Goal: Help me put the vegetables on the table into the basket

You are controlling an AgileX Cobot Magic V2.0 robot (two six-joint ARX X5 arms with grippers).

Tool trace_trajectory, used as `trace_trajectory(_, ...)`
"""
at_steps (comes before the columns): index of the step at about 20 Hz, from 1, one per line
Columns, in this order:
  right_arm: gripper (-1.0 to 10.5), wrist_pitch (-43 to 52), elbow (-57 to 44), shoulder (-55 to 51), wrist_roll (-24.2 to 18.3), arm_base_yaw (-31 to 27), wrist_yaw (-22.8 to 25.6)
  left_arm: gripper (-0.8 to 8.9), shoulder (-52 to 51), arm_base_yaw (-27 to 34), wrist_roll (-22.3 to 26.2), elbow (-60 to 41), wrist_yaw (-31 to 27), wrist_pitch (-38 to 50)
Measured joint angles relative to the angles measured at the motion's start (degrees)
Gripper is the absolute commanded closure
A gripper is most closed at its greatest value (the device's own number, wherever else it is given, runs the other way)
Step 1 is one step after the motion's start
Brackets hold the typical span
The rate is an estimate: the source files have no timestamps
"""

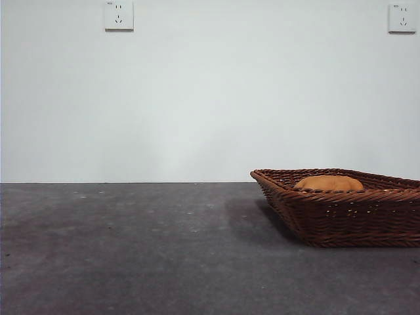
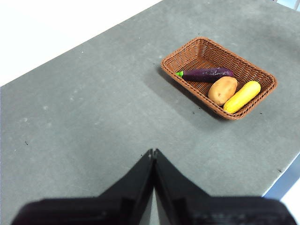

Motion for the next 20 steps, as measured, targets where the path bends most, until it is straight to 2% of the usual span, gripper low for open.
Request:
trace_trajectory(10,9.5,0.0,0.0,0.8,1.7,0.0,0.7,8.18,0.8,0.0,0.0,0.0,0.0,0.0)
trace_trajectory(20,9.5,0.0,0.0,6.0,1.9,0.0,7.4,8.17,2.4,0.0,0.0,0.0,-0.2,0.1)
